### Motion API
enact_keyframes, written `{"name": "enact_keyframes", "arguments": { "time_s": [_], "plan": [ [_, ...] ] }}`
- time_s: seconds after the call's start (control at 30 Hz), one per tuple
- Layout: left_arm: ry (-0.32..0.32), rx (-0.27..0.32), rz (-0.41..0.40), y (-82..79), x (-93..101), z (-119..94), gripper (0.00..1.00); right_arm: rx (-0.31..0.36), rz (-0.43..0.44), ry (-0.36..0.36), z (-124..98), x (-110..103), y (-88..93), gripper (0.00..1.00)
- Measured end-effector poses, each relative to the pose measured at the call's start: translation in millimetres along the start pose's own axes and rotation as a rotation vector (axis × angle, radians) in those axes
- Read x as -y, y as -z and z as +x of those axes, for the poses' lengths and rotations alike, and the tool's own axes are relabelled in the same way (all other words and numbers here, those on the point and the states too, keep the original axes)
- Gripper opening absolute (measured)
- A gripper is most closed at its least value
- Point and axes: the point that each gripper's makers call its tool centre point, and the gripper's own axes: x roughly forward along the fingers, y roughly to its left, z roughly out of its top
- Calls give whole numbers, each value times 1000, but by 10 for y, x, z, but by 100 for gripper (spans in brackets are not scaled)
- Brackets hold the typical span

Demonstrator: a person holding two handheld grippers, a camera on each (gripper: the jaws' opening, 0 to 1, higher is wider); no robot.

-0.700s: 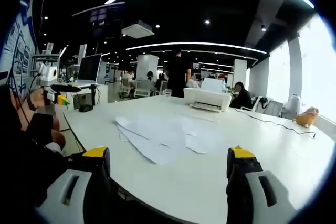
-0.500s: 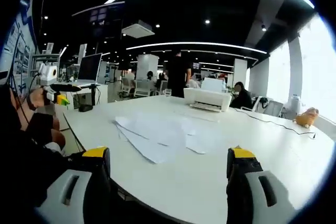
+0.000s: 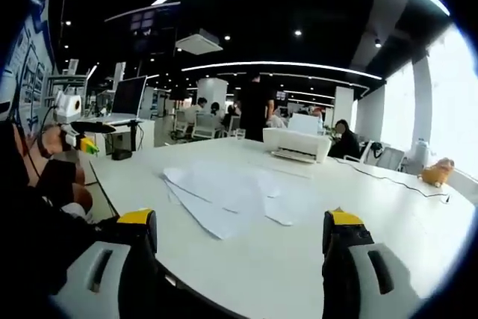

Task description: Organize the stack of printing papers by aligning and flattening the scattered papers on the table

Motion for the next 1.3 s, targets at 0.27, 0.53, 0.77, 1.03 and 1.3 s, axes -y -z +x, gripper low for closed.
{"name": "enact_keyframes", "arguments": {
  "time_s": [0.27,0.53,0.77,1.03,1.3],
  "plan": [
    [-1,6,7,-31,-6,-30,96,-4,-7,-9,100,-17,-19,87],
    [6,8,11,-44,23,-25,96,-6,-15,-23,207,-35,-42,87],
    [10,12,13,-60,36,-14,96,-1,-11,-32,298,-40,-74,87],
    [7,14,17,-66,33,-30,96,-11,-18,-62,452,-123,-72,86],
    [-2,18,22,-75,20,-11,95,-6,-13,-81,548,-131,-122,86]
  ]
}}
